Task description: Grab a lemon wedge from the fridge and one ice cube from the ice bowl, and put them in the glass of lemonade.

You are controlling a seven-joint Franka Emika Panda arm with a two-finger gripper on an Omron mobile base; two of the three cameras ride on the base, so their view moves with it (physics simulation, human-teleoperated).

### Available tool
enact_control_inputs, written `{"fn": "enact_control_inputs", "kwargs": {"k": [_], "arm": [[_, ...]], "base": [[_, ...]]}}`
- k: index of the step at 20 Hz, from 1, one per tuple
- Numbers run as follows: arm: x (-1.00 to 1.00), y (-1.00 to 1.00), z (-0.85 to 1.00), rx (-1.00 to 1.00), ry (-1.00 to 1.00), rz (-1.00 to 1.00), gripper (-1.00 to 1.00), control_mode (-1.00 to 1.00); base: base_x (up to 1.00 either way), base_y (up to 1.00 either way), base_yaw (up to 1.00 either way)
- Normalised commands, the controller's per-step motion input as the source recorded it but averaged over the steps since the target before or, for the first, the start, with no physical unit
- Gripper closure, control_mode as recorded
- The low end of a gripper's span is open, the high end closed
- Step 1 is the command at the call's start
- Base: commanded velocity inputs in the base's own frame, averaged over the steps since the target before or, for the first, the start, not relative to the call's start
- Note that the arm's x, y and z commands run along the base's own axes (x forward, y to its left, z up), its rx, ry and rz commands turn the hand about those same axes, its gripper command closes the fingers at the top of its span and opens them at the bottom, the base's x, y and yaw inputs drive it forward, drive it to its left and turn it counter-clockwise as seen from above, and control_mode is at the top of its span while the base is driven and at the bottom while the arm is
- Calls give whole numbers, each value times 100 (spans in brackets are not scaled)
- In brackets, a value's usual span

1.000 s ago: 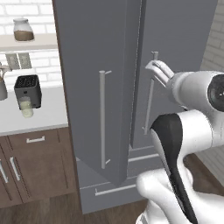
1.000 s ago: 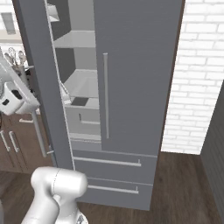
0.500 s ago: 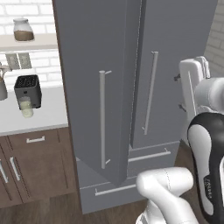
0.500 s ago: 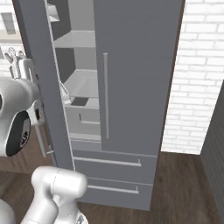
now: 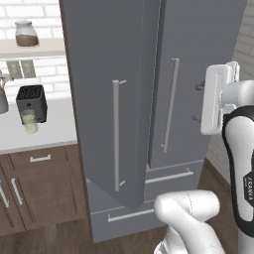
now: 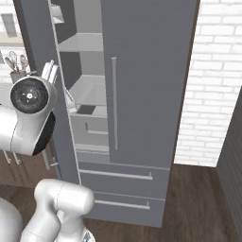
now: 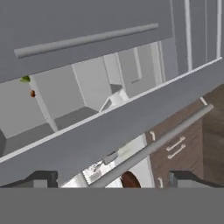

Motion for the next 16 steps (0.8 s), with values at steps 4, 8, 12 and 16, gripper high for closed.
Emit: {"fn": "enact_control_inputs", "kwargs": {"k": [4, 8, 12, 16], "arm": [[35, 0, -12, 14, 4, 5, -100, -100], [17, 0, -24, 0, -11, 12, -100, -100], [21, 0, -26, -1, -20, 11, -100, -100], [23, 0, -18, -8, -16, 6, -100, -100]], "base": [[0, 0, 0], [0, 0, 0], [0, 0, 0], [0, 0, 0]]}}
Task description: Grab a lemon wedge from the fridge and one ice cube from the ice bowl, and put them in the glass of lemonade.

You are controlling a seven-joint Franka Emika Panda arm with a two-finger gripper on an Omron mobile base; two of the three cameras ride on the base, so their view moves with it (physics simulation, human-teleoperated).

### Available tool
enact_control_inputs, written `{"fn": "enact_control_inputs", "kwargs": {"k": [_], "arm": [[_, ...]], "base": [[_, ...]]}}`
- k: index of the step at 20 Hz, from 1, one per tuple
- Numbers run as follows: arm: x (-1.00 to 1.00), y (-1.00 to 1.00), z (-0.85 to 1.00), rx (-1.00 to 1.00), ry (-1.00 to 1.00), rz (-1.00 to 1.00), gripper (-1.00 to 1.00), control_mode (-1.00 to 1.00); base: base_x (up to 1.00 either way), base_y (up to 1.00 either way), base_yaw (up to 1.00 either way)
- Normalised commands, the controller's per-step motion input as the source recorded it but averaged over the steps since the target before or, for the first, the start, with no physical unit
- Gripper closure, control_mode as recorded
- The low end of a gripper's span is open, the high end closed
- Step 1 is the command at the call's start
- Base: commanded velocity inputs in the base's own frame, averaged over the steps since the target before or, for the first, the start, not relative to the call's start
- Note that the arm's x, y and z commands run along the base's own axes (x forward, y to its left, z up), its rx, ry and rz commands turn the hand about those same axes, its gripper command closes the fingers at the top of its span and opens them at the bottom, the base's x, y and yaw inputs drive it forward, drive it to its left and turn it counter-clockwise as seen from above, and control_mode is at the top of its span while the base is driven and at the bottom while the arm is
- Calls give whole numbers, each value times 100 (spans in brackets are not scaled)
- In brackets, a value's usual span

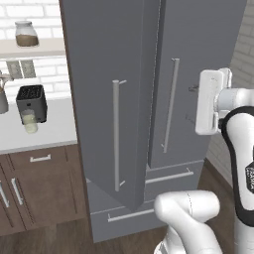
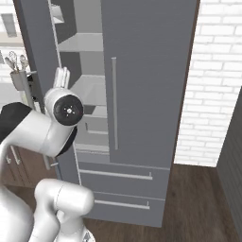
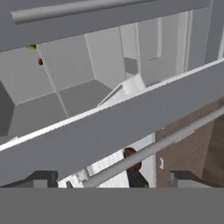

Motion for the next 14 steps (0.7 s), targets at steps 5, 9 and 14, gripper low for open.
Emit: {"fn": "enact_control_inputs", "kwargs": {"k": [5, 9, 14], "arm": [[28, 0, -16, -17, -11, 4, -100, -100], [12, 0, 6, -6, 0, 4, -100, -100], [26, 0, 11, 0, 0, 2, -100, -100]], "base": [[0, 0, 0], [0, 0, 0], [0, 0, 0]]}}
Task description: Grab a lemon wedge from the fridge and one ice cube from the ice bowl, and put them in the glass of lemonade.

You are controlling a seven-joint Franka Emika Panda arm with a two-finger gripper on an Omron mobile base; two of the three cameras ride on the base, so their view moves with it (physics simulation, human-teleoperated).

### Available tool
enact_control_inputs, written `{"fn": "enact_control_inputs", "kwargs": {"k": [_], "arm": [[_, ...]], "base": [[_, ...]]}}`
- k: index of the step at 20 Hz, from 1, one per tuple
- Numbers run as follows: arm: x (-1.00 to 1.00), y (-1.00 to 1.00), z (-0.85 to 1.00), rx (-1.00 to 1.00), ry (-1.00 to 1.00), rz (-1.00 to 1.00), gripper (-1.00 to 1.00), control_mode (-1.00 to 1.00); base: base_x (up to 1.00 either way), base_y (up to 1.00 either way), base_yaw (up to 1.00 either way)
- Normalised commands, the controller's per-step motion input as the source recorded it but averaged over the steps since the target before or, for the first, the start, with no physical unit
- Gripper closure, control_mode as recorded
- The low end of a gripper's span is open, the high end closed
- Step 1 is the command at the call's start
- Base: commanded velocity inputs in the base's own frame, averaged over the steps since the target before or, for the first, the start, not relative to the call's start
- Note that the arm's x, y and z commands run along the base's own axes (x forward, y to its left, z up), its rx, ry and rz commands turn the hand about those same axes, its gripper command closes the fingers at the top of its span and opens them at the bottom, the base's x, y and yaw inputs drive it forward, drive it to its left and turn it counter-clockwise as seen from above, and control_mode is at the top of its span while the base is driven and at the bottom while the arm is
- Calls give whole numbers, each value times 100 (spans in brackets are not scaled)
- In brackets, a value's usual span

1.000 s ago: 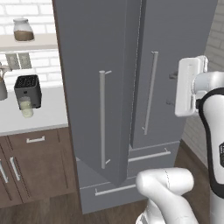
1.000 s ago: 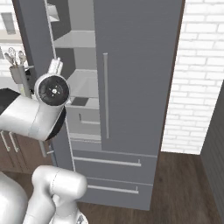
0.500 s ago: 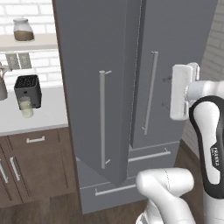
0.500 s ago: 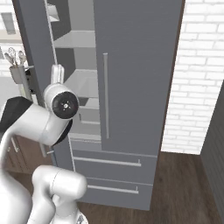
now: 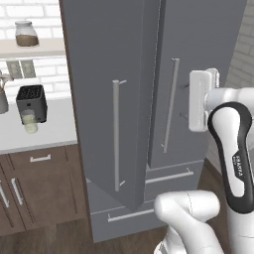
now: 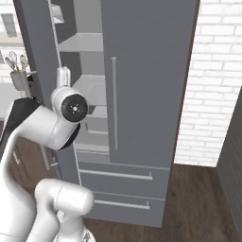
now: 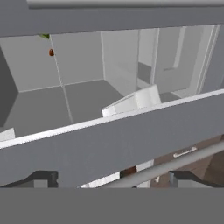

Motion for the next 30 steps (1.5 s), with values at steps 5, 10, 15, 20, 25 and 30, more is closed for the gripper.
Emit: {"fn": "enact_control_inputs", "kwargs": {"k": [5, 10, 15, 20, 25, 30], "arm": [[43, 10, 0, 0, 0, 1, -100, -100], [55, 21, -4, 0, 0, 0, -100, -100], [59, 14, -6, 0, 0, 1, -100, -100], [49, 0, -8, 0, 0, 3, -100, -100], [45, 2, -12, 0, 0, 3, -100, -100], [50, 22, -25, 0, 0, 5, -100, -100]], "base": [[0, 0, 0], [0, 0, 0], [0, 0, 0], [0, 0, 0], [0, 0, 0], [0, 0, 0]]}}
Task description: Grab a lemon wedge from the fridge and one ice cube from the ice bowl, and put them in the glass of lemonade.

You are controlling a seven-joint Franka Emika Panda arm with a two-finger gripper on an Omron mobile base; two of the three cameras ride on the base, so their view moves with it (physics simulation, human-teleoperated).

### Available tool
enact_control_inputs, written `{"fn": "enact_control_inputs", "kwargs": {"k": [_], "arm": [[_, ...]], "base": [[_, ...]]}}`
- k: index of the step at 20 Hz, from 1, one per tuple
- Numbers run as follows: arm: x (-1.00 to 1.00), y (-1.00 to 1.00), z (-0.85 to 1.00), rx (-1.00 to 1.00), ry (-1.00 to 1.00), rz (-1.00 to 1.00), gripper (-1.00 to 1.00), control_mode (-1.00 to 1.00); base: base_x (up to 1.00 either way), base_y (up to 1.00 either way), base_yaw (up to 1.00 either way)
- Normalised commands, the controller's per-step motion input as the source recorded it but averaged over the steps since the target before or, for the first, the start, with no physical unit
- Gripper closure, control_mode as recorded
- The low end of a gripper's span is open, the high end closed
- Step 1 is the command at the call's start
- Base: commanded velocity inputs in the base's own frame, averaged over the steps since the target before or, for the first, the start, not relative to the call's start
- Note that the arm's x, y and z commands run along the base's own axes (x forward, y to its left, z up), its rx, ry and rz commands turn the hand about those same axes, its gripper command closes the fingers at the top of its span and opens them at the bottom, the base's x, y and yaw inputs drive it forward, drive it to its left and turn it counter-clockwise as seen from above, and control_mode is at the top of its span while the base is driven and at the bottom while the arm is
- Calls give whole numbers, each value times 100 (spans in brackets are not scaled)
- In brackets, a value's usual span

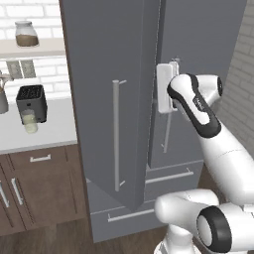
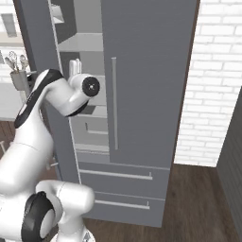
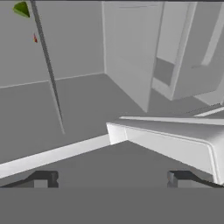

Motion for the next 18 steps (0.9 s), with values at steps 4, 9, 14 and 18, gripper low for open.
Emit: {"fn": "enact_control_inputs", "kwargs": {"k": [4, 9, 14, 18], "arm": [[55, 35, -30, 0, 4, 8, -100, -100], [31, 31, -12, 0, 0, 10, -100, -100], [-79, 91, 1, -2, -2, 23, -100, -100], [-100, 100, 11, -6, -5, 25, -100, -100]], "base": [[0, 0, 0], [0, 0, 0], [0, 0, 0], [0, 0, 0]]}}
